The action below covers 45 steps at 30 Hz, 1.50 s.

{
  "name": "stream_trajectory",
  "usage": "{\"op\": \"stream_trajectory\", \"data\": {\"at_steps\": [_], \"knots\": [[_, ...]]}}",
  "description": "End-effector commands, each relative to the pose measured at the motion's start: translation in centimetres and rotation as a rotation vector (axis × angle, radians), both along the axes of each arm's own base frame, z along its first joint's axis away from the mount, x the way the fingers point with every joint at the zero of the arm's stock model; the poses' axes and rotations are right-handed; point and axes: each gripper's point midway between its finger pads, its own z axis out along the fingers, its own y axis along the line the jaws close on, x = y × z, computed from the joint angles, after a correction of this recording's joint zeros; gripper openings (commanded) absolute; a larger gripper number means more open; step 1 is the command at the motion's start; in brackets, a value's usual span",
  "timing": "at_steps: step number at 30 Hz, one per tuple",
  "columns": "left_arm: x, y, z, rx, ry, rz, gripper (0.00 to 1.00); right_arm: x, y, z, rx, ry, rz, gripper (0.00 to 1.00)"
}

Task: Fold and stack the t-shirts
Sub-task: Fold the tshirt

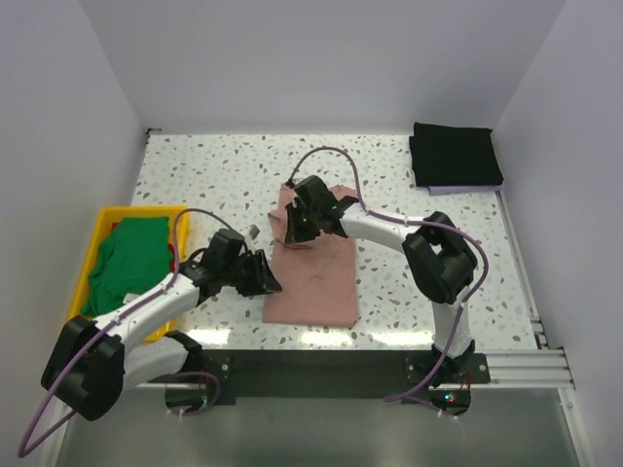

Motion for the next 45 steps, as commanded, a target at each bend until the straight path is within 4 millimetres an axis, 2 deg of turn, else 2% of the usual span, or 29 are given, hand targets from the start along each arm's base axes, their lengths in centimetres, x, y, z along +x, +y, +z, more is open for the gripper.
{"op": "stream_trajectory", "data": {"at_steps": [1, 4, 5, 7, 15, 28, 33, 38, 41, 44, 45], "knots": [[0.3, -0.2, 0.5, -0.025, -0.025, 0.006, 0.39, 0.6, 1.4, 1.8, 0.048, -0.057, 0.031, 0.02], [0.3, -0.2, 0.5, -0.026, -0.024, 0.009, 0.39, 0.7, 1.3, 1.6, 0.044, -0.054, 0.027, 0.05], [0.3, -0.1, 0.4, -0.024, -0.022, 0.01, 0.39, 0.8, 1.3, 1.4, 0.039, -0.054, 0.026, 0.09], [0.3, -0.1, 0.3, -0.021, -0.021, 0.015, 0.39, 0.9, 1.1, 1.6, 0.03, -0.061, 0.017, 0.11], [0.5, 0.2, 0.4, -0.011, -0.025, 0.04, 0.39, 1.3, -0.2, 2.1, 0.007, -0.076, -0.03, 0.08], [0.4, 0.2, -0.3, -0.002, -0.011, 0.039, 0.39, 5.6, -6.5, 3.0, 0.076, -0.092, -0.252, 0.04], [0.5, 0.2, -0.5, 0.001, -0.008, 0.032, 0.39, 6.0, -8.8, 2.7, 0.072, -0.1, -0.337, 0.05], [0.4, 0.2, -0.7, 0.003, -0.004, 0.033, 0.39, 5.5, -10.0, 2.0, 0.053, -0.097, -0.385, 0.06], [0.4, 0.2, -0.9, 0.003, -0.001, 0.034, 0.39, 5.6, -10.4, 1.6, 0.033, -0.089, -0.405, 0.13], [0.3, 0.4, -1.1, 0.007, 0.003, 0.041, 0.4, 5.9, -10.9, 1.3, 0.0, -0.083, -0.418, 0.29], [0.2, 0.5, -1.2, 0.016, 0.007, 0.046, 0.43, 5.7, -11.3, 1.2, -0.02, -0.076, -0.421, 0.36]]}}
